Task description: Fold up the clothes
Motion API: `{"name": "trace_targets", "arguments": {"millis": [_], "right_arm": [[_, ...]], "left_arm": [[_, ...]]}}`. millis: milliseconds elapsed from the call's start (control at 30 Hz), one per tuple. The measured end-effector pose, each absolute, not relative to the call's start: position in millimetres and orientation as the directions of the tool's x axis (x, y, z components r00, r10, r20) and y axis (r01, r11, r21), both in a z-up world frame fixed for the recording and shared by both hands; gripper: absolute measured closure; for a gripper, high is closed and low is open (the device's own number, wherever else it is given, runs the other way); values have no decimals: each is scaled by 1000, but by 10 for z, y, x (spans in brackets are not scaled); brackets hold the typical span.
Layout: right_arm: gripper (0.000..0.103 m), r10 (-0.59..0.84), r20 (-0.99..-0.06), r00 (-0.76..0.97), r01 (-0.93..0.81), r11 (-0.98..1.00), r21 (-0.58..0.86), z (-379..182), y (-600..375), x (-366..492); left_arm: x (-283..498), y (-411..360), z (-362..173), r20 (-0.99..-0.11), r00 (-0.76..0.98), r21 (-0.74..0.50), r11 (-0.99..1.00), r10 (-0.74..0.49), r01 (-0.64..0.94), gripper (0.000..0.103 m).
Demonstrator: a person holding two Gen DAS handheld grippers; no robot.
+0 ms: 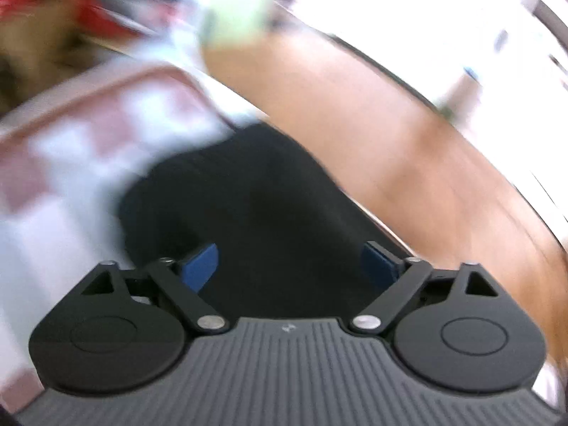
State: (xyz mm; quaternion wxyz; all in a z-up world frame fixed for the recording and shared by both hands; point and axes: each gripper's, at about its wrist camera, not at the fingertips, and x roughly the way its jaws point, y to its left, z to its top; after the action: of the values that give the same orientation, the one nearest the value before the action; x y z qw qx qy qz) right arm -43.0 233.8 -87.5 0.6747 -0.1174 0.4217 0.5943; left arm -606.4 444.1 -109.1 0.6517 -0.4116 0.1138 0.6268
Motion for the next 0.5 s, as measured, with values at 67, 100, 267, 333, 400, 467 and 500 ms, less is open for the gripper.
{"name": "trace_targets", "arguments": {"millis": [67, 100, 267, 333, 400, 467, 500], "right_arm": [[50, 697, -705, -129, -921, 179, 346, -854, 2620, -711], [50, 692, -702, -167, -923, 141, 358, -852, 2722, -839], [50, 636, -700, -327, -916, -32, 399, -898, 3191, -1414], [50, 608, -706, -363, -915, -88, 395, -934, 3325, -1610], [49, 590, -717, -371, -921, -135, 366, -1003, 3346, -1800], [49, 567, -730, -381, -921, -169, 350, -1119, 3326, -1934], [49, 552, -737, -391, -919, -185, 349, -1186, 3310, -1995]], "left_arm": [[-6401, 4461, -1105, -653, 140, -412, -194, 745, -890, 9], [-6555, 4472, -1124, -649, 124, -427, -224, 751, -876, 9], [-6676, 4500, -1443, -675, 254, -563, -262, 693, -783, 9], [-6623, 4577, -1541, -708, 242, -525, -266, 663, -809, 9], [-6609, 4634, -1605, -733, 213, -498, -297, 646, -814, 9], [-6638, 4689, -1668, -751, 187, -485, -335, 634, -808, 9], [-6669, 4683, -1679, -761, 156, -467, -365, 630, -806, 9]]}}
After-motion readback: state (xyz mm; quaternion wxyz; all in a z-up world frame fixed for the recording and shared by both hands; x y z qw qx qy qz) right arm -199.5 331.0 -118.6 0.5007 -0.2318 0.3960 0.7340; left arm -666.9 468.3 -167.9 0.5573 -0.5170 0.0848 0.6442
